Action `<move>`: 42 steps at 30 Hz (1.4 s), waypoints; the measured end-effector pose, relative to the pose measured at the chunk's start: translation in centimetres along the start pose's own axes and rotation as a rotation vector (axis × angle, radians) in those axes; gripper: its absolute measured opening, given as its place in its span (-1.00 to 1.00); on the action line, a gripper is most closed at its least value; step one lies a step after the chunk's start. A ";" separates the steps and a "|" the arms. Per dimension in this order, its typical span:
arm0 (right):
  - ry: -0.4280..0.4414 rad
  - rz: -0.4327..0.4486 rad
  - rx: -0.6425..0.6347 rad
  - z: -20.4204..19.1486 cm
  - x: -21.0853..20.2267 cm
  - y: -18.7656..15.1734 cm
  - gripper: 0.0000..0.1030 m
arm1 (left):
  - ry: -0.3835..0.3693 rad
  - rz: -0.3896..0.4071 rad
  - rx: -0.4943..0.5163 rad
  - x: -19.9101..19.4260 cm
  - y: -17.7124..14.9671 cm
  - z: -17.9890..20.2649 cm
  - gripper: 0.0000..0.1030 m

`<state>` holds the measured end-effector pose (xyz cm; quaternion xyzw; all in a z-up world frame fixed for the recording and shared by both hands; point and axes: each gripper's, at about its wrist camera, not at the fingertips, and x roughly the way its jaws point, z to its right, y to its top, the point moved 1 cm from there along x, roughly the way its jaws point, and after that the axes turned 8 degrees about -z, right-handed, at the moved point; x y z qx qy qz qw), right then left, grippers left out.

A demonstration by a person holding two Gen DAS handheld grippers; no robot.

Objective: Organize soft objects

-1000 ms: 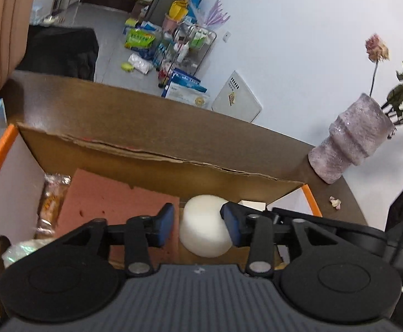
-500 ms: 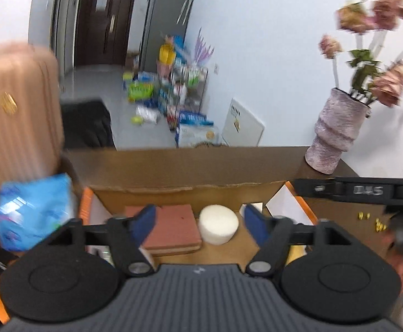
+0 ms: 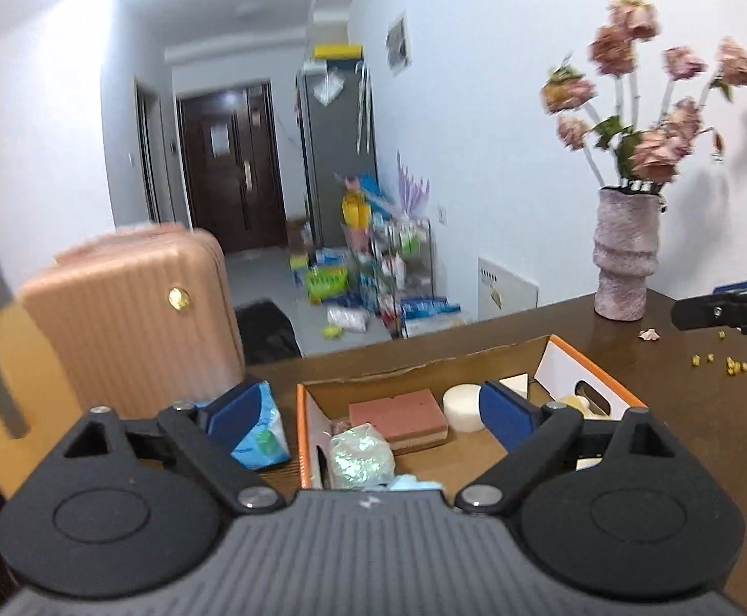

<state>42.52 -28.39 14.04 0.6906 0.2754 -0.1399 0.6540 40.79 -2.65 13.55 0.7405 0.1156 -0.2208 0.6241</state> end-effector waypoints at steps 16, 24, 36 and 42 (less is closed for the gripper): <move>0.048 0.182 -0.077 -9.2 -15.2 -23.1 0.56 | 0.013 0.072 -0.222 -17.3 -19.0 1.9 0.99; 0.032 0.118 -0.031 -9.3 -16.0 -26.9 0.56 | -0.002 0.047 -0.169 -19.1 -21.5 3.2 0.99; 0.041 0.090 -0.009 -7.7 -14.5 -26.1 0.54 | -0.036 0.016 -0.187 -16.6 -21.1 3.5 1.00; 0.118 0.078 0.041 -7.4 -10.8 -23.3 0.41 | -0.047 -0.023 -0.233 -12.2 -18.8 1.8 1.00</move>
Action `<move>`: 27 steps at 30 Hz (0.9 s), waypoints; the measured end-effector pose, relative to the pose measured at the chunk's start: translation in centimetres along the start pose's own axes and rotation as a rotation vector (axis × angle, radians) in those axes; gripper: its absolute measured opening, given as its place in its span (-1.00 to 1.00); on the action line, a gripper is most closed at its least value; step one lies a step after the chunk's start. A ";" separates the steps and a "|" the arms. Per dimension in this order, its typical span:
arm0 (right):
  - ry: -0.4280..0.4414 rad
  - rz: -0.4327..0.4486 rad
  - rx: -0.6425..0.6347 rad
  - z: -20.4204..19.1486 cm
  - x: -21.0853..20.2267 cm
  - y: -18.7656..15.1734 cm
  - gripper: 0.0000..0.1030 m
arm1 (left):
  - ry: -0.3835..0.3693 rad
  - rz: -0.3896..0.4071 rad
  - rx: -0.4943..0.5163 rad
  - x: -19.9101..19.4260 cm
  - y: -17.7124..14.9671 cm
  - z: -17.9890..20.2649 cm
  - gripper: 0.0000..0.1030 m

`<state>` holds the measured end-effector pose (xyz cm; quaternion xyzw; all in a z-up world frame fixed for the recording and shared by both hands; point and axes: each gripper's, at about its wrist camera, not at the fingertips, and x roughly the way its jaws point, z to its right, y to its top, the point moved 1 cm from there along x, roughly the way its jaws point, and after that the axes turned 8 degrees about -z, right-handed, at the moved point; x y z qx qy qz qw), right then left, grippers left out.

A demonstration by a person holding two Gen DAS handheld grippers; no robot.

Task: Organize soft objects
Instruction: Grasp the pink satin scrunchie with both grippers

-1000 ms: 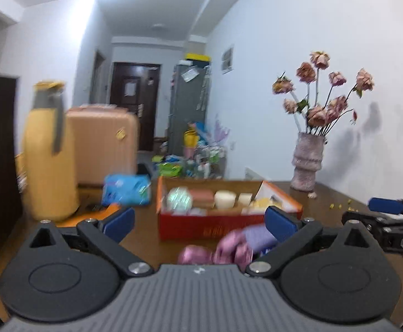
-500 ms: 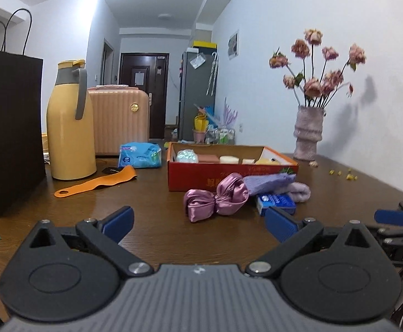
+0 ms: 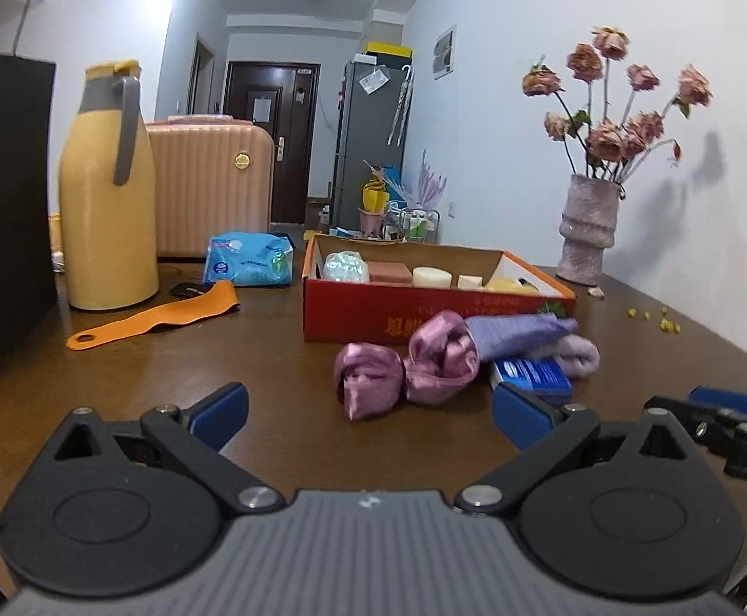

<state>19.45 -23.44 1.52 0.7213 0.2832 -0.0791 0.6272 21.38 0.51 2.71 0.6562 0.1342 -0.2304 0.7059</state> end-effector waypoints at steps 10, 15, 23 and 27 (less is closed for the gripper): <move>0.134 -0.093 0.010 -1.0 9.6 4.2 0.29 | -0.014 -0.018 -0.055 8.2 4.8 -2.5 1.00; 0.157 -0.154 0.022 -1.8 14.5 5.3 0.09 | -0.036 -0.073 -0.080 11.2 5.4 -3.6 0.99; 0.204 -0.240 0.080 -1.9 18.1 4.3 -0.81 | -0.192 -0.253 -0.194 14.6 4.1 -4.8 -0.18; 0.227 -0.241 0.060 -1.9 15.3 2.7 -0.86 | -0.237 -0.256 -0.153 12.7 2.6 -3.6 -0.50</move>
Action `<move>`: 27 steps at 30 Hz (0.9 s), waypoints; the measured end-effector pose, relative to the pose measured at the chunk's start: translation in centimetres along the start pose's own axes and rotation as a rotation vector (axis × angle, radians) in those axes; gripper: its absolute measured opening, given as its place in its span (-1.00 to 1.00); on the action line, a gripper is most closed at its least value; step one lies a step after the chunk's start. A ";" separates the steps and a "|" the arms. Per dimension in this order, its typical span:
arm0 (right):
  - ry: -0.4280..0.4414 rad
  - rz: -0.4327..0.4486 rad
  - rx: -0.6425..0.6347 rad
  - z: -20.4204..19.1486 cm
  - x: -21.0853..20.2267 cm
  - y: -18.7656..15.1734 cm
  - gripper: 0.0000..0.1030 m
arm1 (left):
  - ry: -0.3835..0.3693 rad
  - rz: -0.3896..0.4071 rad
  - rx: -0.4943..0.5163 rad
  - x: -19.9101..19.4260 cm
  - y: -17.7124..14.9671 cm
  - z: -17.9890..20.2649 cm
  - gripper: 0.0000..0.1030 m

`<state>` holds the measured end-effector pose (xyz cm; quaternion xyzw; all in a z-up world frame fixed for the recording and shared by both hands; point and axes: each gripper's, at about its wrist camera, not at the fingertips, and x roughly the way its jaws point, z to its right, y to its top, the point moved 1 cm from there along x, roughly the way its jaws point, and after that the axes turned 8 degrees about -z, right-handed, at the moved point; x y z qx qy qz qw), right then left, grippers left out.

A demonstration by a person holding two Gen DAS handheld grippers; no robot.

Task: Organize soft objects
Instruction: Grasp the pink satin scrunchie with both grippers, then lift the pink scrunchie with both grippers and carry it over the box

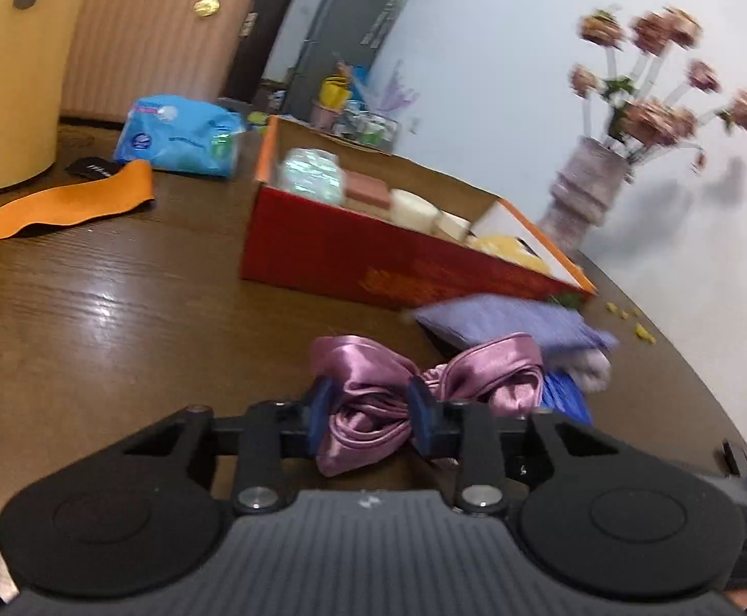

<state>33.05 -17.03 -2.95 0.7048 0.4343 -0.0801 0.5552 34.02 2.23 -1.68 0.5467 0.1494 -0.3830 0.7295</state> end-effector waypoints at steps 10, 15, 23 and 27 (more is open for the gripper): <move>0.026 0.041 0.059 0.7 -9.9 -6.9 -0.49 | -0.007 -0.016 0.067 -5.8 -7.7 3.7 -0.60; -0.044 0.138 0.024 -0.3 -12.2 -6.1 0.08 | 0.007 0.004 0.056 -6.4 -9.2 3.9 -0.60; -0.058 0.096 0.085 0.9 -7.8 -3.7 -0.45 | 0.000 0.046 0.047 -7.6 -8.6 4.1 -0.41; -0.035 0.068 0.098 1.0 -6.8 -5.0 -0.68 | -0.018 0.112 0.018 -8.1 -6.7 4.0 0.10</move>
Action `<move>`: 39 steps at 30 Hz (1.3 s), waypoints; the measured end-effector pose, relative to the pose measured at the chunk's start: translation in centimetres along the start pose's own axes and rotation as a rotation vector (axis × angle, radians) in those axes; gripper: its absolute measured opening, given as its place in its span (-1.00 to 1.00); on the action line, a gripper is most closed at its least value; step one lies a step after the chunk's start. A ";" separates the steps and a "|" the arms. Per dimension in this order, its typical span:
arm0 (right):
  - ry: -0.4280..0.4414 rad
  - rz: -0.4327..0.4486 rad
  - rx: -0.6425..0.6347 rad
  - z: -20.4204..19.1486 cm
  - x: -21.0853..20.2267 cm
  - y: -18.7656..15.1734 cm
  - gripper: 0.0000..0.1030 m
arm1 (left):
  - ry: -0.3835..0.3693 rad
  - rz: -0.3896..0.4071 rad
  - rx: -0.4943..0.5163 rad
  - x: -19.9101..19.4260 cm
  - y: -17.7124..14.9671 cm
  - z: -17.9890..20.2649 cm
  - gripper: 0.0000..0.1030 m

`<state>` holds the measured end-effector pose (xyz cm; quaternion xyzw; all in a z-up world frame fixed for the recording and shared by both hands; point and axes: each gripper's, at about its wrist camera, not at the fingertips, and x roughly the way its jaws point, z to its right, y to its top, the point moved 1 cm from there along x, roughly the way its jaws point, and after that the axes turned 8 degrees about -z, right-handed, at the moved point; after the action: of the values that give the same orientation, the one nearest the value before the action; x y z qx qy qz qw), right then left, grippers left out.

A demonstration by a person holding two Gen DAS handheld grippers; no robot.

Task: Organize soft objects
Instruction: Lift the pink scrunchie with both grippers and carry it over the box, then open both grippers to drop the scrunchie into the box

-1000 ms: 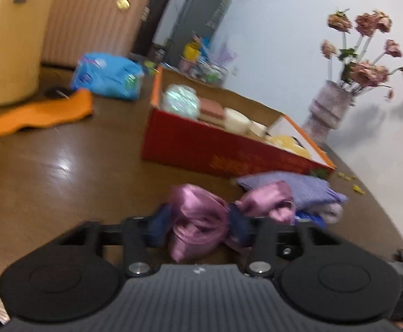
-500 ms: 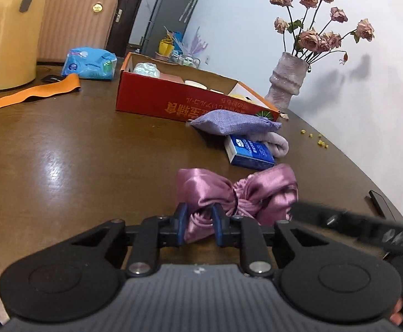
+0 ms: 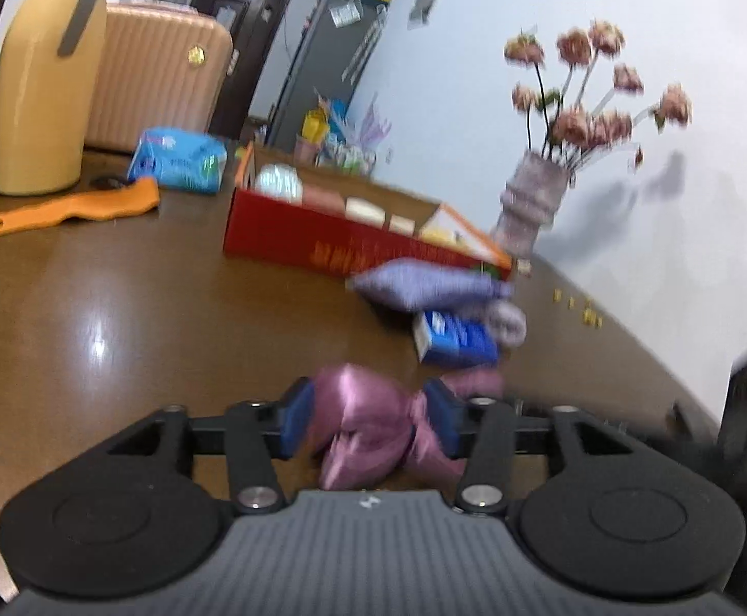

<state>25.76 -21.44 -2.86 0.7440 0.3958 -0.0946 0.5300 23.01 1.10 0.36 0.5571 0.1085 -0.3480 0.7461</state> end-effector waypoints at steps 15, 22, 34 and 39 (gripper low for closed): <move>0.025 -0.003 0.009 0.1 -1.0 -2.6 -0.79 | -0.069 -0.131 -0.135 2.8 -1.1 -2.0 -0.45; 0.047 0.077 -0.020 -0.3 -1.9 1.0 -0.83 | -0.136 -0.062 -0.073 2.4 2.7 -0.7 -0.49; -0.006 0.117 -0.129 1.9 6.6 21.9 -0.84 | -0.221 -0.085 -0.156 15.0 21.8 -2.6 -0.49; -0.059 -0.087 -0.023 5.5 16.6 27.5 -0.84 | -0.035 -0.225 -0.142 24.2 25.0 -4.0 -0.49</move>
<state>57.31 -21.46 5.13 0.7166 0.4132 -0.1349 0.5454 57.70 -1.51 4.54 0.4813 0.1815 -0.4304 0.7417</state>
